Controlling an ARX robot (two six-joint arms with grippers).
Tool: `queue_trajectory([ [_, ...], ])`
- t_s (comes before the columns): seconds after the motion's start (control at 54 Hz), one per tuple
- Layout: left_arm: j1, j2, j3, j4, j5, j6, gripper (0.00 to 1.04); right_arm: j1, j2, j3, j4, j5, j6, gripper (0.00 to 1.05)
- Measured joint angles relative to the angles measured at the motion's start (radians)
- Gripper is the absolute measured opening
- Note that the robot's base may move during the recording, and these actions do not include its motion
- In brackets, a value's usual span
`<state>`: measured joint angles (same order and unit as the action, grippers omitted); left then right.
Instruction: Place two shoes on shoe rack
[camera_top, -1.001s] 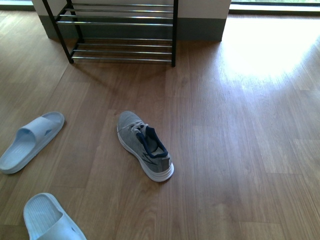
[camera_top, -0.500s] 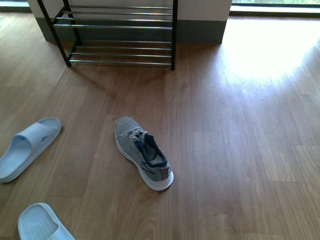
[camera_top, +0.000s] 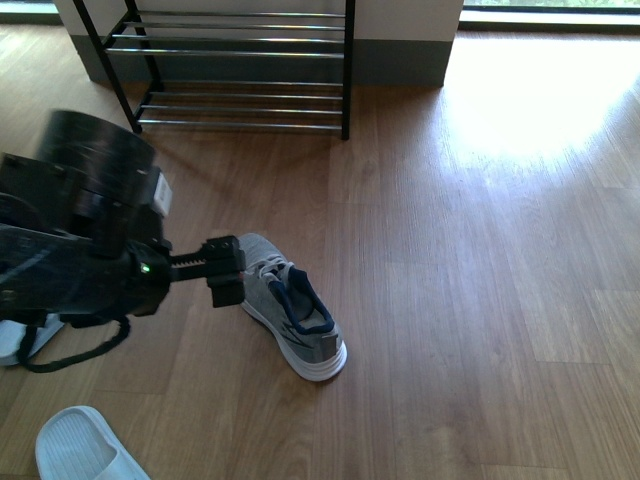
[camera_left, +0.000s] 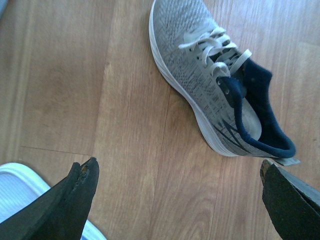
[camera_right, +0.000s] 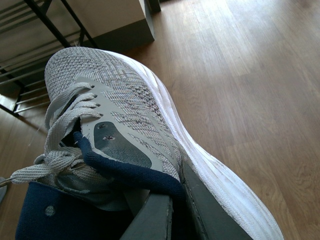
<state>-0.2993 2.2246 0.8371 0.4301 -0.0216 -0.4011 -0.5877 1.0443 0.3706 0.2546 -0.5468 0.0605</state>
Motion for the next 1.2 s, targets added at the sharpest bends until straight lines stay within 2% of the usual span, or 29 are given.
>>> queue_trajectory([
  [0.185,-0.056,0.285,0.239,-0.034,0.002,-0.094,0.95,0.000,0.000,0.000,0.000,0.000,0.000,0.01],
  [0.334,-0.075,0.391,0.372,-0.070,0.018,-0.148,0.95,0.000,0.000,0.000,0.000,0.000,0.000,0.01],
  [0.982,-0.106,0.610,0.652,-0.206,-0.005,-0.220,0.95,0.000,0.000,0.000,0.000,0.000,0.000,0.01],
  [1.019,-0.108,0.620,0.674,-0.223,-0.008,-0.222,0.92,0.000,0.000,0.000,0.000,0.000,0.000,0.01],
  [1.13,-0.113,0.647,0.734,-0.266,-0.012,-0.228,0.69,0.000,0.000,0.000,0.000,0.000,0.000,0.01],
  [1.204,-0.115,0.654,0.745,-0.266,-0.004,-0.230,0.61,0.000,0.000,0.000,0.000,0.000,0.000,0.01],
])
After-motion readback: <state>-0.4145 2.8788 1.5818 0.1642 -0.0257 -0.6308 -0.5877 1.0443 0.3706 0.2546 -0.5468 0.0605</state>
